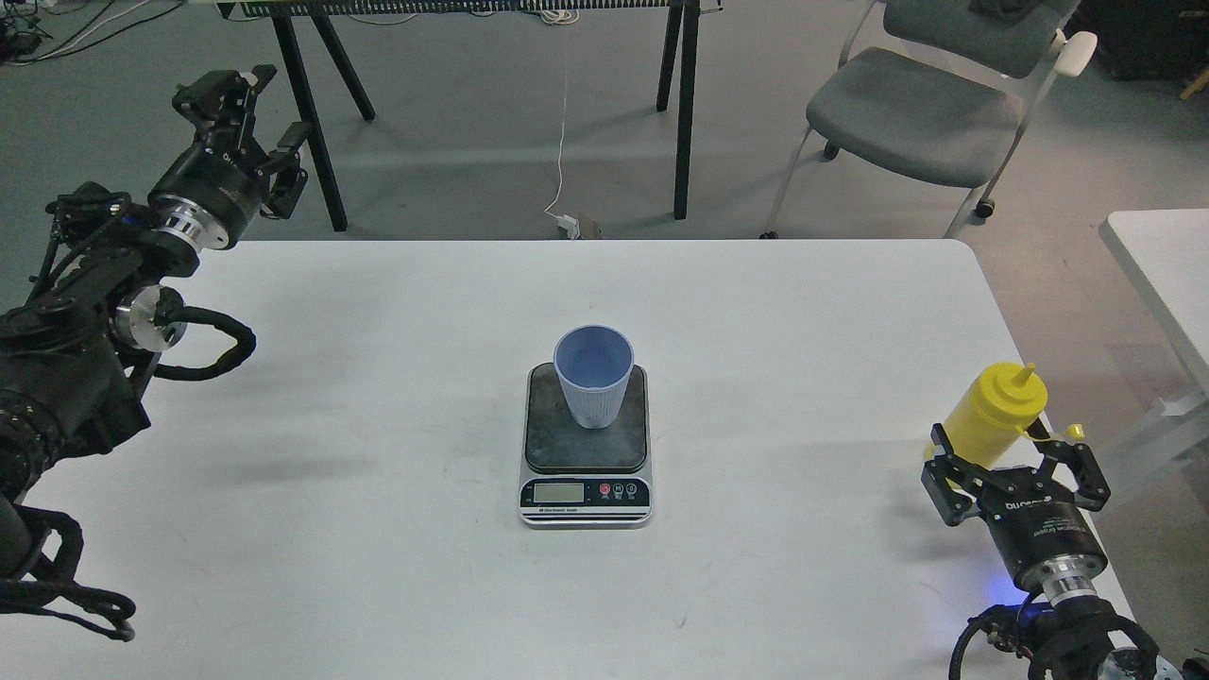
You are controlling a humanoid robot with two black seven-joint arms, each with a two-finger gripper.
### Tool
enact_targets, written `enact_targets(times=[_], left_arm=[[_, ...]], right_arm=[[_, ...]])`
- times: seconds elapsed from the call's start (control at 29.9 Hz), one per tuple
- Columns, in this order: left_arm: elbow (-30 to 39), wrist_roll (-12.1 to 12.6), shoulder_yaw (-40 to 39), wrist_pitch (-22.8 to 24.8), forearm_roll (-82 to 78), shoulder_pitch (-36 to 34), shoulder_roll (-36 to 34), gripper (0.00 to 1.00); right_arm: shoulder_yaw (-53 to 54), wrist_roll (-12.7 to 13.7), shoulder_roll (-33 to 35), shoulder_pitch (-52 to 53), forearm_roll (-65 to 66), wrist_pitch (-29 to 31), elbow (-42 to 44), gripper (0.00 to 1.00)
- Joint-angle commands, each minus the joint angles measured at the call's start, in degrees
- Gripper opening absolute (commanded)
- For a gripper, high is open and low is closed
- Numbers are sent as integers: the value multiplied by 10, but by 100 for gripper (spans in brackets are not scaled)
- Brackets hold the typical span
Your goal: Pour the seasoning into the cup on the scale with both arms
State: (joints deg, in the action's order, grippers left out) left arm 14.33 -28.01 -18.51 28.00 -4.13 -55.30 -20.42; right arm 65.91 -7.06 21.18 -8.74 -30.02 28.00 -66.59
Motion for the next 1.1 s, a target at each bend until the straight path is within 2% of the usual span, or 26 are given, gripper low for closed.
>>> enact_targets(times=[0.0, 0.3, 0.53, 0.67, 0.77, 0.94, 1.07], left_arm=[[0, 0, 1, 0, 0, 0, -1, 67], [0, 0, 0, 0, 0, 0, 4, 68], [0, 0, -1, 0, 0, -1, 6, 68], [0, 0, -2, 0, 0, -2, 6, 68], [0, 0, -3, 0, 1, -2, 6, 68], [0, 0, -6, 0, 1, -6, 6, 68], [0, 0, -7, 0, 1, -7, 6, 68]], right_arm=[[1, 1, 5, -24, -1, 0, -6, 99], [2, 1, 29, -72, -2, 0, -48, 99], [7, -2, 119, -139, 0, 0, -70, 99], [22, -4, 198, -140, 0, 0, -16, 99], [40, 1, 244, -118, 0, 0, 49, 99], [34, 9, 338, -17, 13, 0, 125, 99], [33, 13, 355, 109, 50, 0, 160, 99]])
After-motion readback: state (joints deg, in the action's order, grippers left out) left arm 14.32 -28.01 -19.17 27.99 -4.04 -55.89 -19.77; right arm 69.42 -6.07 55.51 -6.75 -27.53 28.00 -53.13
